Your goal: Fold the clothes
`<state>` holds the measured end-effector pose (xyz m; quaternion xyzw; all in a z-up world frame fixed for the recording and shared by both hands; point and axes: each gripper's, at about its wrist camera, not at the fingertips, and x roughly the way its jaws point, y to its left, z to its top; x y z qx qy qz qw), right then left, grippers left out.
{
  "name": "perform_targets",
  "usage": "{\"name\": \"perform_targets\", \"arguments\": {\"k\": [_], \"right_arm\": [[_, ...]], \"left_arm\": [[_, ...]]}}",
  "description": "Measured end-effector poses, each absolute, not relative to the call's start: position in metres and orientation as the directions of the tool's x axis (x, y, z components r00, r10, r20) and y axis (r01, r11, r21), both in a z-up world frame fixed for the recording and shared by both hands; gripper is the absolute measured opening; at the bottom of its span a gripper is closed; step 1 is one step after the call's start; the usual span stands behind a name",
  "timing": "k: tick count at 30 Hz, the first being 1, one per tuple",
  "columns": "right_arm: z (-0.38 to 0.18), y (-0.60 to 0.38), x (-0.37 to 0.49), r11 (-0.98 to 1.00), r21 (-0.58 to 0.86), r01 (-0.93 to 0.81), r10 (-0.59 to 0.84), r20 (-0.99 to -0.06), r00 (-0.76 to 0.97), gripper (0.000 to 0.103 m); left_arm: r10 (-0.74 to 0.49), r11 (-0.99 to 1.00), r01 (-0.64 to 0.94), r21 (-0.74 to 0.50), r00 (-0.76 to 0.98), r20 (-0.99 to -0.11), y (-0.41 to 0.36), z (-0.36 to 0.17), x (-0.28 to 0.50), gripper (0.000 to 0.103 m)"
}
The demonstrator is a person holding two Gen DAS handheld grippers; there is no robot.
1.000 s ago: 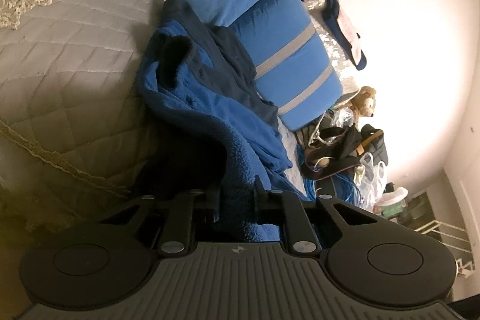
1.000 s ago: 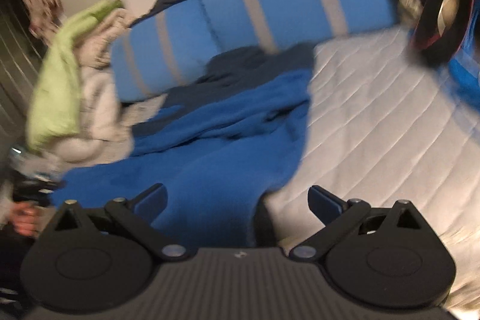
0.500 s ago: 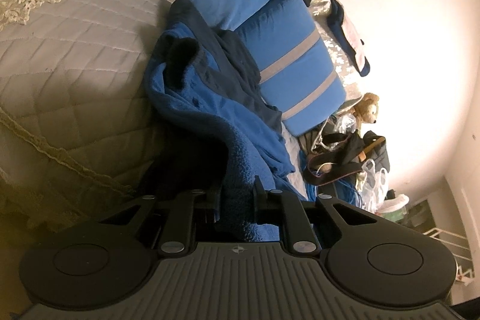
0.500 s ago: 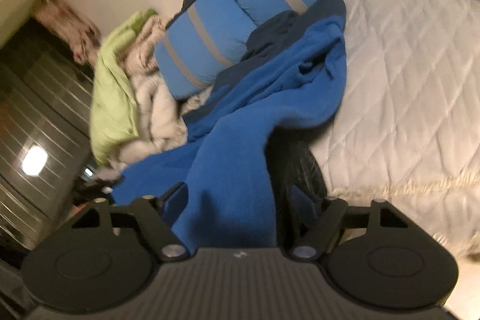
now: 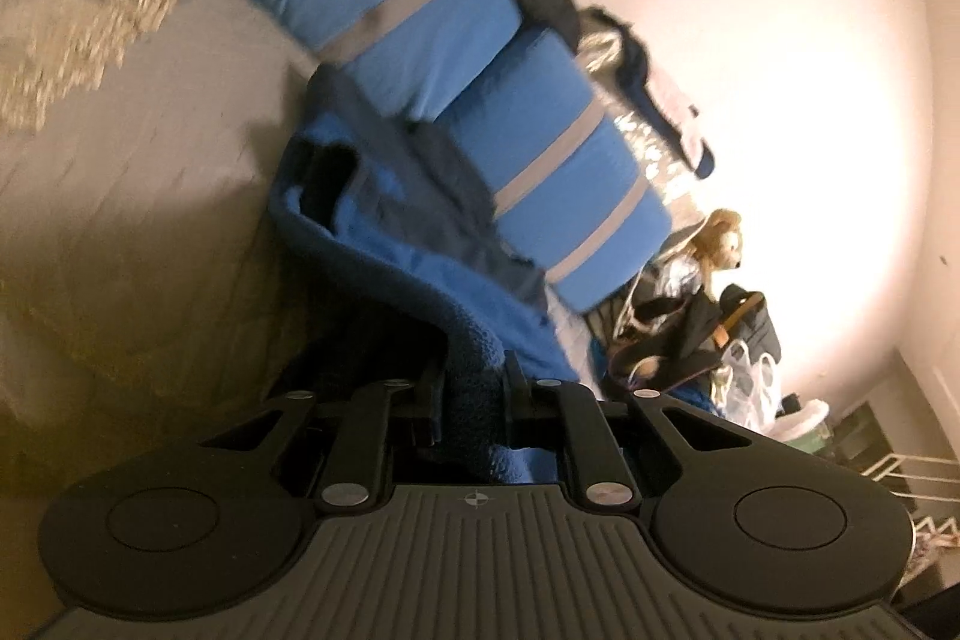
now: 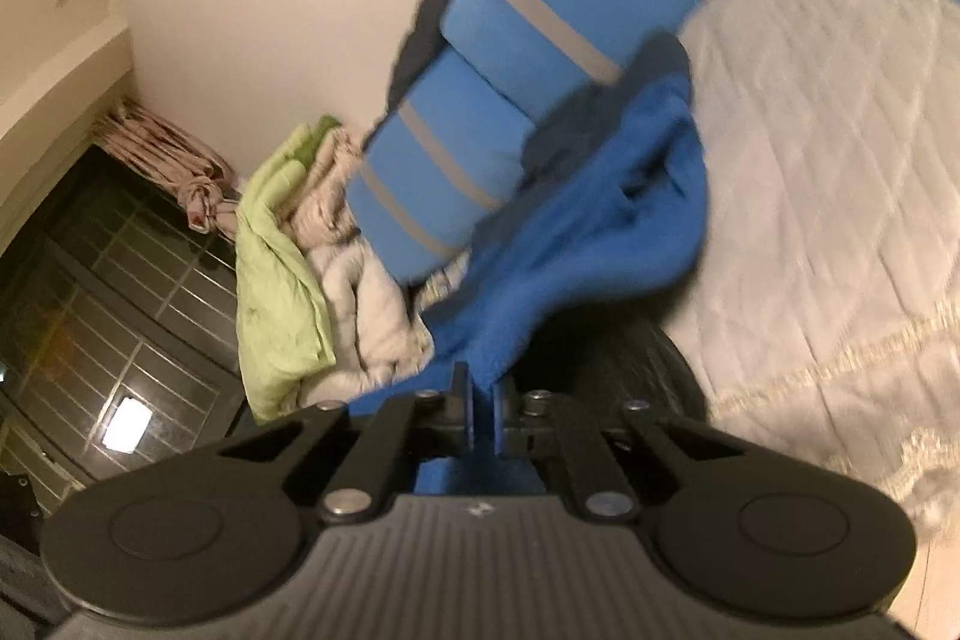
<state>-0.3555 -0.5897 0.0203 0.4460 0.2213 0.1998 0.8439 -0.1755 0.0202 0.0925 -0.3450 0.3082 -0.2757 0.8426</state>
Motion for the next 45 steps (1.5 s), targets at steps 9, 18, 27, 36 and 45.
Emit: {"name": "perform_targets", "arguments": {"k": [9,18,27,36,45], "right_arm": [[0.078,-0.576,-0.353,0.599,0.791,-0.126,0.451,-0.203,0.869,0.005],[0.099,-0.581,-0.369,0.574,0.808,-0.131,0.414,-0.149,0.898,0.005],[0.124,-0.577,-0.404,0.586,0.809,-0.054,0.292,-0.148,0.945,0.005],[0.142,-0.577,-0.357,0.645,0.764,0.004,0.256,-0.221,0.941,0.005],[0.157,-0.580,-0.317,0.730,0.682,0.056,0.195,-0.286,0.938,0.005]], "left_arm": [[-0.678,0.568,0.269,-0.778,0.689,-0.256,0.031,0.111,-0.189,0.015],[-0.682,0.495,0.304,-0.814,0.716,-0.147,0.040,0.135,-0.223,0.015],[-0.654,0.509,0.275,-0.815,0.740,-0.159,0.042,0.151,-0.228,0.015],[-0.624,0.558,0.257,-0.789,0.757,-0.195,0.036,0.159,-0.194,0.015],[-0.591,0.610,0.237,-0.756,0.772,-0.235,0.033,0.168,-0.162,0.015]]}}
